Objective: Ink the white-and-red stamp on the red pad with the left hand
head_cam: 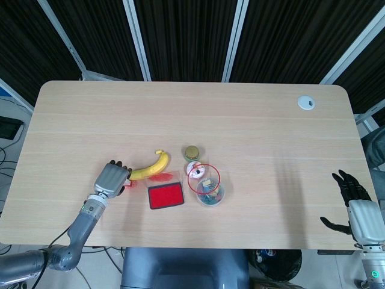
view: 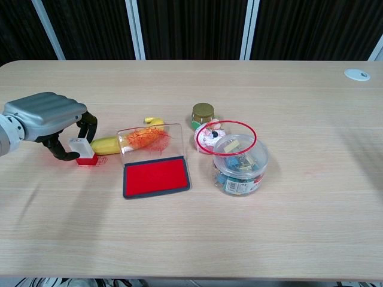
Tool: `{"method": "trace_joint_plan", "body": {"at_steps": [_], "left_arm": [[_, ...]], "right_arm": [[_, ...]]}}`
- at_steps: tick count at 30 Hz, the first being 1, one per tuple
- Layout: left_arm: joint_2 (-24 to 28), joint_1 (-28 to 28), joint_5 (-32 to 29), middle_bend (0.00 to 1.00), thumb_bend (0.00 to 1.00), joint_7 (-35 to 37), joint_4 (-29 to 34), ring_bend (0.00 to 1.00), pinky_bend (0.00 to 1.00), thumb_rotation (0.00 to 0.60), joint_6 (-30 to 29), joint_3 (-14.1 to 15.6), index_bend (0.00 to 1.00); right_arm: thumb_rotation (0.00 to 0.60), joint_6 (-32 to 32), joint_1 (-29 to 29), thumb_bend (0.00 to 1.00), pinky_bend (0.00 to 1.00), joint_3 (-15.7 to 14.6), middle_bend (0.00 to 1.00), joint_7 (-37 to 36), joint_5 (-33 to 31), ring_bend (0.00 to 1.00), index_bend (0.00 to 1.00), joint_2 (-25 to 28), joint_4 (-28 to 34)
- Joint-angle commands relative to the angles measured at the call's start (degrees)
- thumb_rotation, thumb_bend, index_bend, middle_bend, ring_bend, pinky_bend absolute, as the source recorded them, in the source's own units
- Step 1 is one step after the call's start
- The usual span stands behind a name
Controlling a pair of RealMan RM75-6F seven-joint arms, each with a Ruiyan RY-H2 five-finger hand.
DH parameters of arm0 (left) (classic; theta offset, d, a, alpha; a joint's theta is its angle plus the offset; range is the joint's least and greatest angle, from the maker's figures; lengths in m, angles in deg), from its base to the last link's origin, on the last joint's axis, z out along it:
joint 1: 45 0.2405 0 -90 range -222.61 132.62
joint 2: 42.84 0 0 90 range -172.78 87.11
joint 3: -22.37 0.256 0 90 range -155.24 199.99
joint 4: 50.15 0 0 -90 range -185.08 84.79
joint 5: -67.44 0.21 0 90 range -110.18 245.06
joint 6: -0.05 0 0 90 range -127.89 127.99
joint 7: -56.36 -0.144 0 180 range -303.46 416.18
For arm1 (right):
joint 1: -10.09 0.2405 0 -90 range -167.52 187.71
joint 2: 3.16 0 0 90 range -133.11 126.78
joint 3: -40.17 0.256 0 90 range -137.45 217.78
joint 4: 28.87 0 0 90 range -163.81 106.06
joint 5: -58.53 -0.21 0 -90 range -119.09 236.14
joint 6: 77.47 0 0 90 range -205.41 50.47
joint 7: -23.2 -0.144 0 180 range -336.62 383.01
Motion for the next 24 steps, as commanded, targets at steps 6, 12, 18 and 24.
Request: {"method": "trace_joint_plan", "body": {"at_steps": [6,12,18,24], "left_arm": [[-0.29,-0.07,-0.12,0.48,0.28,0.27,-0.59,0.29,0.33,0.6,-0.24,0.64,0.48],[-0.59,-0.29,-0.2,0.48,0.28,0.52,-0.99,0.29,0.34,0.6,-0.37,0.9,0.49],[-1.06,-0.52,-0.12,0.52,0.33,0.62,-1.47,0.32,0.37,0.6,-0.62,1.23,0.52],[-1.6,-0.04,2.49,0.64,0.47,2.48,-1.2,0.45,0.5,0.6,-3.04,1.28,0.64]], "right_arm": [[0.6,-0.05,-0.02,0.12,0.16,-0.04,0.0,-0.24,0.12,0.0,0.0,0.01,0.0],[0.6,-0.11,-0.05,0.12,0.16,-0.07,0.0,-0.27,0.18,0.0,0.0,0.01,0.01],[0.6,-0.14,-0.07,0.12,0.16,-0.07,0.0,-0.28,0.19,0.0,0.0,0.01,0.02],[0.6,-0.14,-0.09,0.12,0.16,-0.1,0.0,-0.37,0.2,0.0,0.0,0.05,0.07]]}}
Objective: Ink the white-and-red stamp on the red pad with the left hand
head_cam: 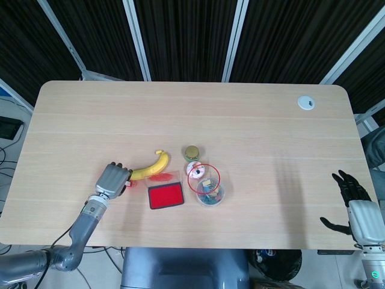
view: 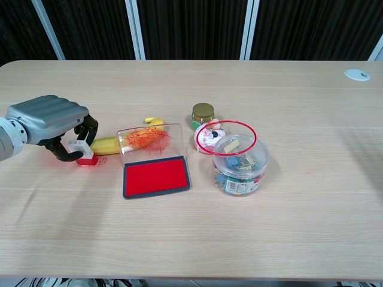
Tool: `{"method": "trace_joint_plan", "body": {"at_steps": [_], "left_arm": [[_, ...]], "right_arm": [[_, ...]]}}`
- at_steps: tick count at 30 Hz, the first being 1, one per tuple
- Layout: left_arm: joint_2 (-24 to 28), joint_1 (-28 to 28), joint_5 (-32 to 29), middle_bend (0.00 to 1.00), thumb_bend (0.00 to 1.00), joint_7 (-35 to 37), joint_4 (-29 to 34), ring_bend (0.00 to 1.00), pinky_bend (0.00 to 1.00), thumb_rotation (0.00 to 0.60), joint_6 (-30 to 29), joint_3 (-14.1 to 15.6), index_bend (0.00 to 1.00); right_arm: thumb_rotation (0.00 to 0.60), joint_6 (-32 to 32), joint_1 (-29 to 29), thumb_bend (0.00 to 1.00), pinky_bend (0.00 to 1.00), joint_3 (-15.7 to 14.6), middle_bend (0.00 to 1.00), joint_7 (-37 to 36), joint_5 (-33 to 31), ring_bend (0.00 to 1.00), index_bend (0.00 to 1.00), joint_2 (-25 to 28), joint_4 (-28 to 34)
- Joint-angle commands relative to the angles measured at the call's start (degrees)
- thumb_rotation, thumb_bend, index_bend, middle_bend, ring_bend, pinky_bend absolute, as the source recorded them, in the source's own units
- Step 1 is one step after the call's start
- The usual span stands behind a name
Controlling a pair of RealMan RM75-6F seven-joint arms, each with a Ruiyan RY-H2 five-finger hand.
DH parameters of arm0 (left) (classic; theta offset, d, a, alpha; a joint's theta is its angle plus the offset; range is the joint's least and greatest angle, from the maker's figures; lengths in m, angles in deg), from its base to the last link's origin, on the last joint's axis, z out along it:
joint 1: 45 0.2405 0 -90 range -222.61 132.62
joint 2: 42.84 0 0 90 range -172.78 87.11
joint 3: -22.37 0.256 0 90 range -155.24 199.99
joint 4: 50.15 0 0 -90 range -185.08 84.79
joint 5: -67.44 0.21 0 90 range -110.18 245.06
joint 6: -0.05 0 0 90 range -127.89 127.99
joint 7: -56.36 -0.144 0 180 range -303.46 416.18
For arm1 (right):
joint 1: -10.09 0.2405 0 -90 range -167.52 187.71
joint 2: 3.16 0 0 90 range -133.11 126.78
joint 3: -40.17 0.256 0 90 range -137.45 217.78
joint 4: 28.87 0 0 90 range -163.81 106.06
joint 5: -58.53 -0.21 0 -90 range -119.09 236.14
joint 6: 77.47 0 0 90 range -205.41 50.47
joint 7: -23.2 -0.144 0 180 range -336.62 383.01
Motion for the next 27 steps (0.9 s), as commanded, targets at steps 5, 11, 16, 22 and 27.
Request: {"method": "trace_joint_plan", "body": {"at_steps": [5,11,16,22,27], "left_arm": [[0.16,0.74,4.88,0.7,0.52,3.05,2.06,0.53,0.57,0.6,-3.23,0.26,0.69],[1.43,0.79,6.92,0.72,0.56,3.7,6.01,0.56,0.61,0.6,-3.27,1.04,0.72],[2.51,0.63,7.74,0.73,0.56,3.64,9.65,0.57,0.62,0.6,-2.6,1.69,0.73],[1.55,-0.21,5.63,0.74,0.56,2.4,11.92,0.58,0.63,0.6,-2.04,0.35,0.73],[-0.91,-1.69,2.77,0.74,0.56,0.23,11.4,0.58,0.63,0.6,-0.68,-0.66,0.73]], "right_arm": [[0.6,-0.07,-0.05,0.13,0.16,-0.06,0.0,0.06,0.1,0.0,0.0,0.01,0.11],[0.6,-0.19,-0.08,0.13,0.16,-0.04,0.0,0.11,0.15,0.0,0.0,0.0,0.11],[0.6,-0.25,-0.11,0.13,0.16,-0.04,0.0,-0.07,0.16,0.0,0.0,0.03,0.09],[0.6,-0.19,-0.08,0.13,0.16,-0.05,0.0,-0.2,0.2,0.0,0.0,0.07,0.04],[0.6,-0.05,-0.04,0.13,0.16,-0.03,0.0,-0.37,0.09,0.0,0.0,0.1,0.02]]}}
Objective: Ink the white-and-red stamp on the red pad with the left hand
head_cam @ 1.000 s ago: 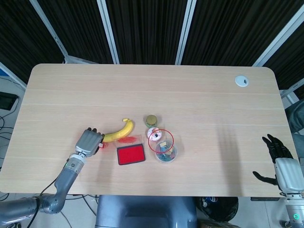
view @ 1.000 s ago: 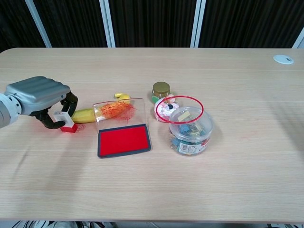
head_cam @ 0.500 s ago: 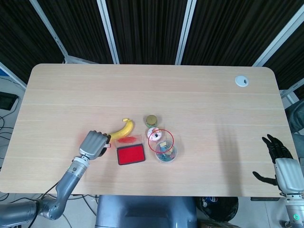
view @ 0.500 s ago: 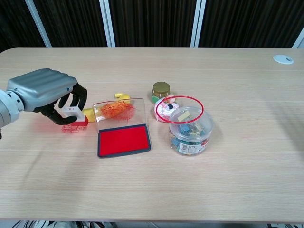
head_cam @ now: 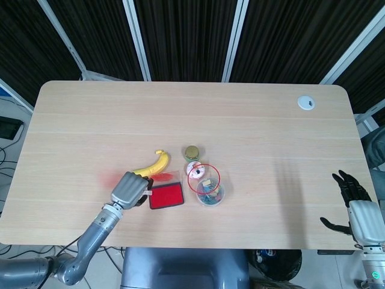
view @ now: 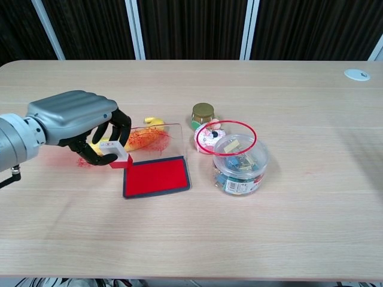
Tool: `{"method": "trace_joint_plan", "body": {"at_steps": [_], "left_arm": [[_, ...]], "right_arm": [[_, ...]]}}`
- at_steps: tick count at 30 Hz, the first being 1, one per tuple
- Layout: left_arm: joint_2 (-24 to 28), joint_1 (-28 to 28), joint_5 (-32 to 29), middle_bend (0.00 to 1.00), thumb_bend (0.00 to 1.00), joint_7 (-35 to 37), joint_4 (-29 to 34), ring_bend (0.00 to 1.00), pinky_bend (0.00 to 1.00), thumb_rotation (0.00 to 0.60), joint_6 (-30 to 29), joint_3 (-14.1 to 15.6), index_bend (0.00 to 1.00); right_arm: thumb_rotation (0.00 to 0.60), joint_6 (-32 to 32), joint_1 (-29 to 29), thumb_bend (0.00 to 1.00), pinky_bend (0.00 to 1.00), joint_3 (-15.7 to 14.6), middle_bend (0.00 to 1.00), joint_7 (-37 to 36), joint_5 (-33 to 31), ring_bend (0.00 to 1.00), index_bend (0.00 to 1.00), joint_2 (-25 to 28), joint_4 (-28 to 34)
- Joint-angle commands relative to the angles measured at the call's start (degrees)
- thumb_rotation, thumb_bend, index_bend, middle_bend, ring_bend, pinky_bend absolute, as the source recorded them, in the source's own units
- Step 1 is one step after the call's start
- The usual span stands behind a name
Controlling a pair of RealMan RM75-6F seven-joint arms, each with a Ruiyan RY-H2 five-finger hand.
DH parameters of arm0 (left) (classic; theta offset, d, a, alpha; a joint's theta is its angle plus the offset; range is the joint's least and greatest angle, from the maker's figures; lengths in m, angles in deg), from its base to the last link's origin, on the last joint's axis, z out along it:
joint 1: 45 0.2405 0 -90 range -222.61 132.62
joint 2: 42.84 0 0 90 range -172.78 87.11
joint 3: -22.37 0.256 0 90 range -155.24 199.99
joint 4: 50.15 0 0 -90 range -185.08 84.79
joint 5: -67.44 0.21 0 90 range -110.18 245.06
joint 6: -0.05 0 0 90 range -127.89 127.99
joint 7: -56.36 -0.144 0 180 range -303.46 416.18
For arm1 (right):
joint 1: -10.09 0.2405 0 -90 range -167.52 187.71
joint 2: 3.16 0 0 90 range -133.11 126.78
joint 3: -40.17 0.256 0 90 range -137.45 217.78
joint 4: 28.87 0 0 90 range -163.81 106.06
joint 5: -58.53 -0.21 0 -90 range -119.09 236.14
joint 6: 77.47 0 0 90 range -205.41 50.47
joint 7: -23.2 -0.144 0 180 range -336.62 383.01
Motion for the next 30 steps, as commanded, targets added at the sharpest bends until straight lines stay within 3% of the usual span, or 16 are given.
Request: {"method": "trace_joint_plan", "body": {"at_steps": [1,10,30], "left_arm": [[-1.91,-1.11,-2.09,0.74,0.56,-1.43,-0.62,0.58,0.63,0.6,1.0,-0.77,0.73],[-5.67,-2.94,-5.53,0.74,0.56,-3.58,-2.51,0.58,0.63,0.6,1.88,-1.23,0.73],[-7.56,-4.94,-8.13,0.74,0.56,-5.64,-5.06,0.59,0.63,0.6,2.34,-0.18,0.73]], "right_arm": [[0.6,0.1,0.04,0.13,0.16,0.01,0.0,-0.08,-0.05,0.0,0.0,0.02,0.01],[0.6,0.29,0.08,0.13,0.16,0.03,0.0,-0.52,-0.19,0.0,0.0,0.13,0.02],[0.6,0.46,0.12,0.13,0.16,-0.02,0.0,-0.53,-0.23,0.0,0.0,0.17,0.17]]}}
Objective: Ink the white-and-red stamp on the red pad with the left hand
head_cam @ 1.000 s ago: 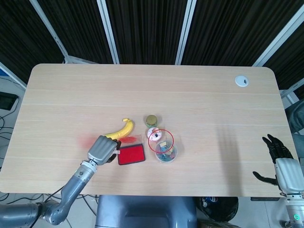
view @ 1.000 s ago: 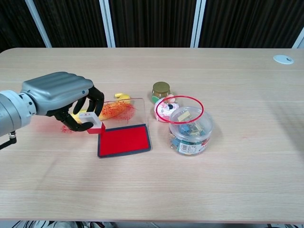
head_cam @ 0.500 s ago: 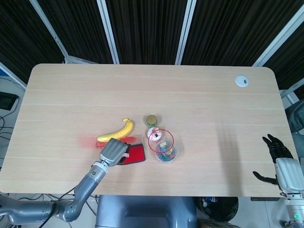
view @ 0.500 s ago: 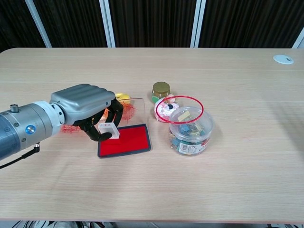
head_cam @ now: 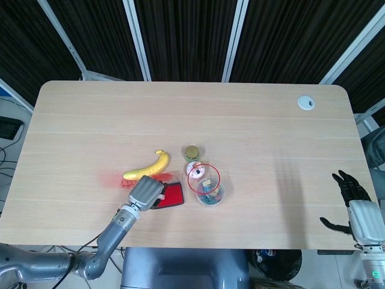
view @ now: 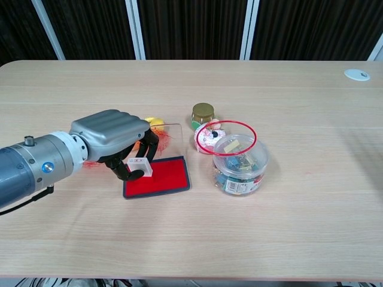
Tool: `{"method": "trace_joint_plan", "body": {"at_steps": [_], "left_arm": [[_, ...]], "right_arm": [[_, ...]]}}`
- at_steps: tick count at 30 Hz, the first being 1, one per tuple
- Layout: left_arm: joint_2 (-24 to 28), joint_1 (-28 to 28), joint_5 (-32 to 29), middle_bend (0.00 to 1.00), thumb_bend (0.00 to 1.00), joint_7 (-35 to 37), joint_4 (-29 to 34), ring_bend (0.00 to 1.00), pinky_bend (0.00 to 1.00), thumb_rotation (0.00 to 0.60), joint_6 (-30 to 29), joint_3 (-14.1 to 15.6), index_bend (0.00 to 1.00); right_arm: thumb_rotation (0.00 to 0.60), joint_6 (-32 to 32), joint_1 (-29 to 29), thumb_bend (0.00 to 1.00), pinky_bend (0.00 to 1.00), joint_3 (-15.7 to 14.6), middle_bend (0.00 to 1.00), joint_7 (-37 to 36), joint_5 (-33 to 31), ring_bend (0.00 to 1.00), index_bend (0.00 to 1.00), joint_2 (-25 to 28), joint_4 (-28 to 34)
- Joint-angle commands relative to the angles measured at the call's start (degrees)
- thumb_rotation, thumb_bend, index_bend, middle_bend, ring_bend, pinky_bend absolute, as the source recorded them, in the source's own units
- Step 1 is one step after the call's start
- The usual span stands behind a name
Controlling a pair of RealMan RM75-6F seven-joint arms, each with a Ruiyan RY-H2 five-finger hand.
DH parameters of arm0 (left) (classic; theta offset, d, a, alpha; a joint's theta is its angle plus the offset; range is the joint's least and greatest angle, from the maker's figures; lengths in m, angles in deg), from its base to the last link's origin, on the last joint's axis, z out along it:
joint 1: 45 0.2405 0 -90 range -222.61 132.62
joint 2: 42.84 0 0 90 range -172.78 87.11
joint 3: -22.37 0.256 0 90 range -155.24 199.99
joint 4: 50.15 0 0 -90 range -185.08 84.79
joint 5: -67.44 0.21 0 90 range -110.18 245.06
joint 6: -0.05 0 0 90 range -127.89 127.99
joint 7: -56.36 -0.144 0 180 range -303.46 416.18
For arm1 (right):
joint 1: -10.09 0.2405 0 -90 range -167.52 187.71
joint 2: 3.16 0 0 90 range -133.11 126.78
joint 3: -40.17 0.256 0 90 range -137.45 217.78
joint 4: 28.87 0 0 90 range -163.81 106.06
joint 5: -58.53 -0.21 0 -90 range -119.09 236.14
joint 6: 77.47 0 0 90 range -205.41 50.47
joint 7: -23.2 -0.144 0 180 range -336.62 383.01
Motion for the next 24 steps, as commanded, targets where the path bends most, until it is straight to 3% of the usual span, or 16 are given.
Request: {"method": "trace_joint_plan", "body": {"at_steps": [1,24], "left_arm": [[-0.03,-0.13,-0.16,0.74,0.56,-0.1,-0.12,0.59,0.63,0.6,0.0,0.15,0.73],[1.13,-1.03,0.24,0.75,0.56,0.2,2.45,0.59,0.64,0.6,-1.52,-0.36,0.74]], "right_arm": [[0.6,-0.03,-0.01,0.13,0.16,0.01,0.0,0.02,0.01,0.0,0.0,-0.01,-0.01],[0.6,-0.18,-0.05,0.16,0.16,-0.07,0.0,-0.03,0.23,0.0,0.0,0.02,-0.02]]}}
